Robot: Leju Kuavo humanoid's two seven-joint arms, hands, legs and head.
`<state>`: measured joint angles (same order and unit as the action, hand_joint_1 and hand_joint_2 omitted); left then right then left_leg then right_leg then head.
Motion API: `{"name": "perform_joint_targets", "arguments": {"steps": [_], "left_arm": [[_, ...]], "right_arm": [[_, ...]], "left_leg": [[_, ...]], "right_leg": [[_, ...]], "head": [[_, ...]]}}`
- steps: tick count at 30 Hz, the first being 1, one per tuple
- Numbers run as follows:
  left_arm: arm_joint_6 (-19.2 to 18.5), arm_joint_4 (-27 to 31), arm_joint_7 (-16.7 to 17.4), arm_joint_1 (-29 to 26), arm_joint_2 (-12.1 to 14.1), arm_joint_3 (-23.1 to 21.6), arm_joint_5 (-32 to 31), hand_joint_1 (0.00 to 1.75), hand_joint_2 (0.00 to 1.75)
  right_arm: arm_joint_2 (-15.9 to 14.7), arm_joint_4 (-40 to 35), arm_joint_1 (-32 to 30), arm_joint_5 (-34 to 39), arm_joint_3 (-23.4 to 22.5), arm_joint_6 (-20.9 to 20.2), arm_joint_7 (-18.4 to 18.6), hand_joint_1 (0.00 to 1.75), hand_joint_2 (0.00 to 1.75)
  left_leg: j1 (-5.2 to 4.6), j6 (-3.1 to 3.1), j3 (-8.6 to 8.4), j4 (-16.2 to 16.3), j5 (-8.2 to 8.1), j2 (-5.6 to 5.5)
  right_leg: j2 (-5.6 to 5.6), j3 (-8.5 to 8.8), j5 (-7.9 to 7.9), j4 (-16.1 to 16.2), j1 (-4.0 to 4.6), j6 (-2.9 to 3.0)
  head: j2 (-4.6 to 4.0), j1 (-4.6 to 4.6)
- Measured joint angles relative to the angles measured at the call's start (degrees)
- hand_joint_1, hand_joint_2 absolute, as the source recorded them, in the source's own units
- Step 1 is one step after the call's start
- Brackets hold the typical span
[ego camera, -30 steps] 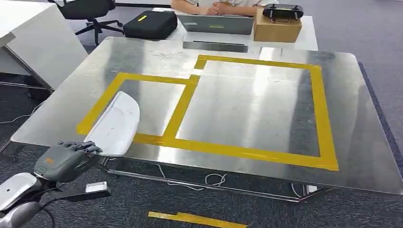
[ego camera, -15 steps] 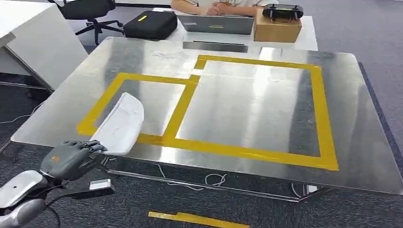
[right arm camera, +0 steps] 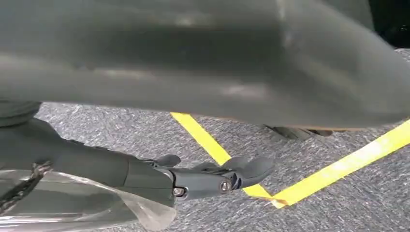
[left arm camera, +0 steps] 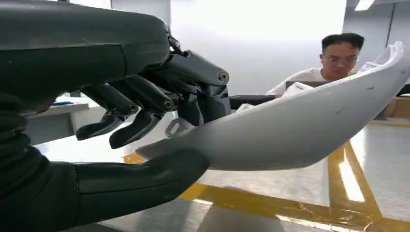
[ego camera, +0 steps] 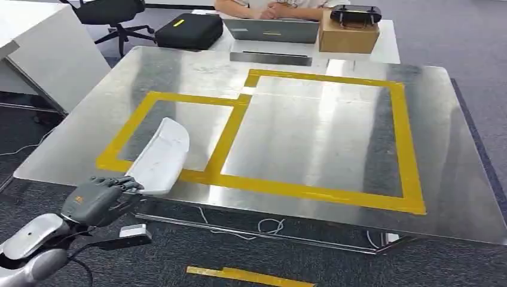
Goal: Take the parts from the cabinet and place them on the table.
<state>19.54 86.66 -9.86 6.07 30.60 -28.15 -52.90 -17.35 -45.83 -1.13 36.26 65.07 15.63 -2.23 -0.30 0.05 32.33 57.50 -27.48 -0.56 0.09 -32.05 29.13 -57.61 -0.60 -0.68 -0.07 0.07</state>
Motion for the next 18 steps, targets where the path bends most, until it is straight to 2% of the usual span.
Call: {"name": "perform_joint_targets", "arguments": {"steps": [9,16,17,18], "left_arm": [[-4.7,-0.3,1.2,2.0,-1.4,-0.8,0.0,1.75,1.75],[-5.9,-1.1,1.4,3.2,-2.0,-2.3,-0.1,1.75,1.75],[-6.0,-1.3,1.4,3.2,-2.0,-2.5,-0.1,0.00,1.75],[-6.2,-1.4,1.5,3.4,-2.1,-2.8,-0.1,0.00,1.75]], "right_arm": [[0.0,0.0,0.0,0.2,0.8,-0.5,0.6,0.00,0.00],[0.0,0.0,0.1,0.2,0.8,-0.8,0.6,0.00,0.00],[0.0,0.0,0.1,0.2,0.8,-0.8,0.7,0.00,0.00],[0.0,0.0,0.1,0.2,0.8,-0.8,0.7,0.00,0.00]], "left_leg": [[0.00,0.00,0.00,0.0,0.00,0.00],[0.00,0.00,0.00,0.0,0.00,0.00],[0.00,0.00,0.00,0.0,0.00,0.00],[0.00,0.00,0.00,0.0,0.00,0.00]], "right_leg": [[-0.01,0.00,0.00,0.0,0.00,0.00],[-0.01,0.00,0.00,0.0,0.00,0.00],[-0.01,0.00,0.00,0.0,0.00,0.00],[-0.01,0.00,0.00,0.0,0.00,0.00]], "head": [[0.00,0.02],[0.00,0.02],[0.00,0.00],[0.00,0.00]]}}
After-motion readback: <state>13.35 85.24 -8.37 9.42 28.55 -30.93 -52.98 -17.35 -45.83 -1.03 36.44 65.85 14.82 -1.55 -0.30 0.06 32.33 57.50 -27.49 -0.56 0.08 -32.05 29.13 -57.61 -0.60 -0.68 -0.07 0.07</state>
